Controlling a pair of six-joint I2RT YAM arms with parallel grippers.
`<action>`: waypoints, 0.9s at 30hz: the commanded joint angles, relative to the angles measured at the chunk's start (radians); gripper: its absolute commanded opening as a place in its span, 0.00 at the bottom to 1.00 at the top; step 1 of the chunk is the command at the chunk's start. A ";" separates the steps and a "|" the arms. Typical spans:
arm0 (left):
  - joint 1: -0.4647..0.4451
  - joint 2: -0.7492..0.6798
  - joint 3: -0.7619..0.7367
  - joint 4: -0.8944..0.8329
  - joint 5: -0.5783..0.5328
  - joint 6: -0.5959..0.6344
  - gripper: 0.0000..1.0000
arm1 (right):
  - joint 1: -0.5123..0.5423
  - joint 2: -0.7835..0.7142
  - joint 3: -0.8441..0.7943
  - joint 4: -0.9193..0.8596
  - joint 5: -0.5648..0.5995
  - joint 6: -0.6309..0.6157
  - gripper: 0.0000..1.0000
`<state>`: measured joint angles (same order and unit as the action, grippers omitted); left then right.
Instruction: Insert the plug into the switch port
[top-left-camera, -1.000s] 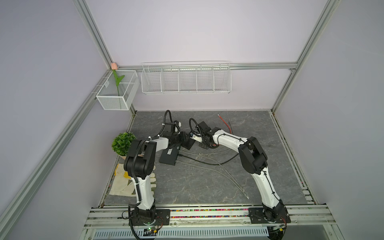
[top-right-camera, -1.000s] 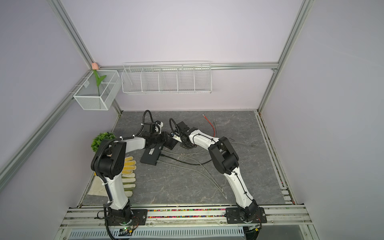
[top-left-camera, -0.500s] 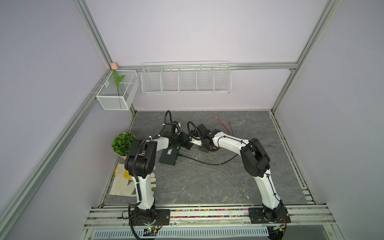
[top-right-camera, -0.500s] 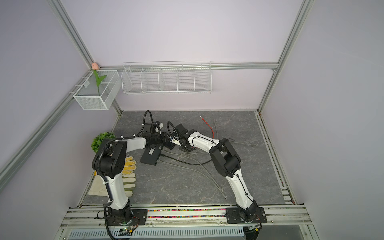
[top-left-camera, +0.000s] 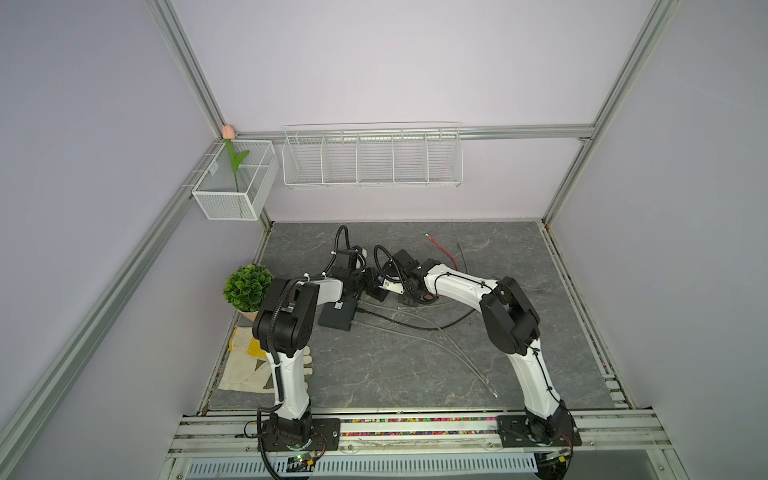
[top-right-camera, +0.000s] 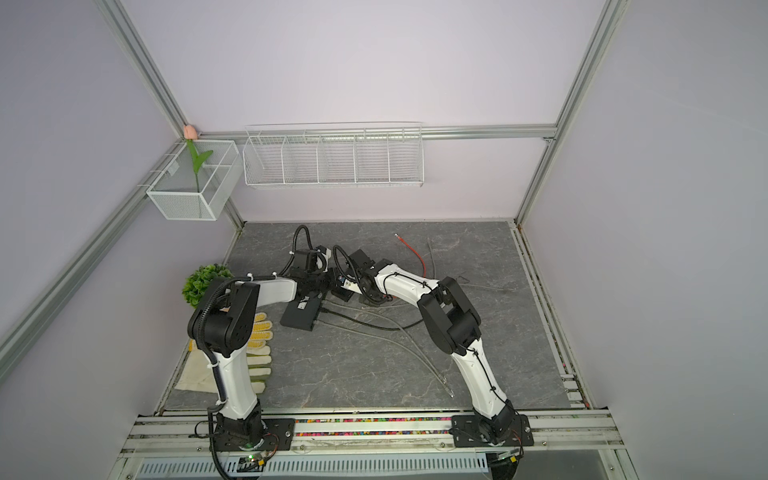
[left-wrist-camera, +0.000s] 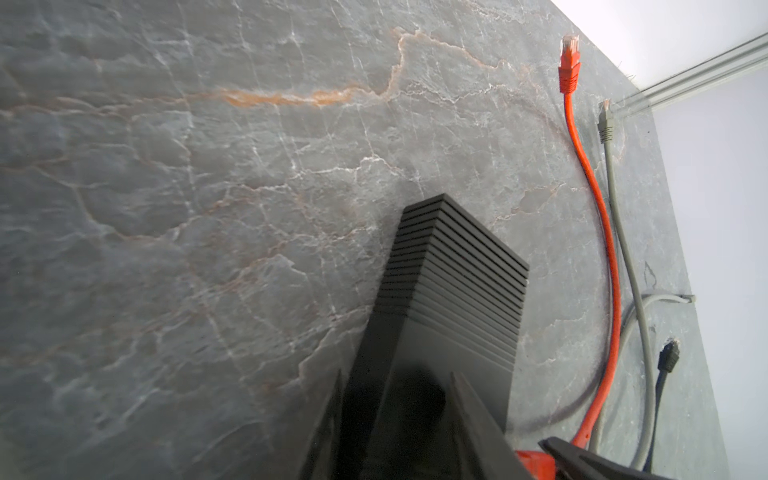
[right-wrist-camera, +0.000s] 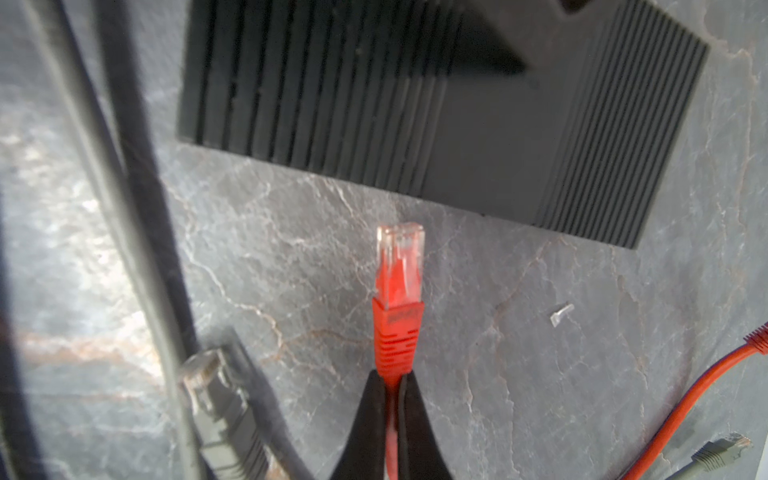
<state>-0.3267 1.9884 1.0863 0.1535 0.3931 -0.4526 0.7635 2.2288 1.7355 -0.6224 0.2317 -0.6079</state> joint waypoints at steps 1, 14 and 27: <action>-0.009 0.009 -0.016 0.010 0.006 -0.015 0.42 | 0.009 -0.010 0.019 -0.026 -0.006 -0.013 0.07; -0.009 0.004 -0.044 0.039 0.010 -0.031 0.42 | 0.019 0.041 0.070 -0.045 -0.010 -0.005 0.07; -0.007 0.003 -0.062 0.069 0.036 -0.059 0.42 | 0.020 0.068 0.091 -0.075 -0.044 -0.003 0.07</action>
<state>-0.3264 1.9881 1.0431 0.2337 0.4095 -0.4976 0.7654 2.2524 1.8053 -0.6956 0.2363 -0.6079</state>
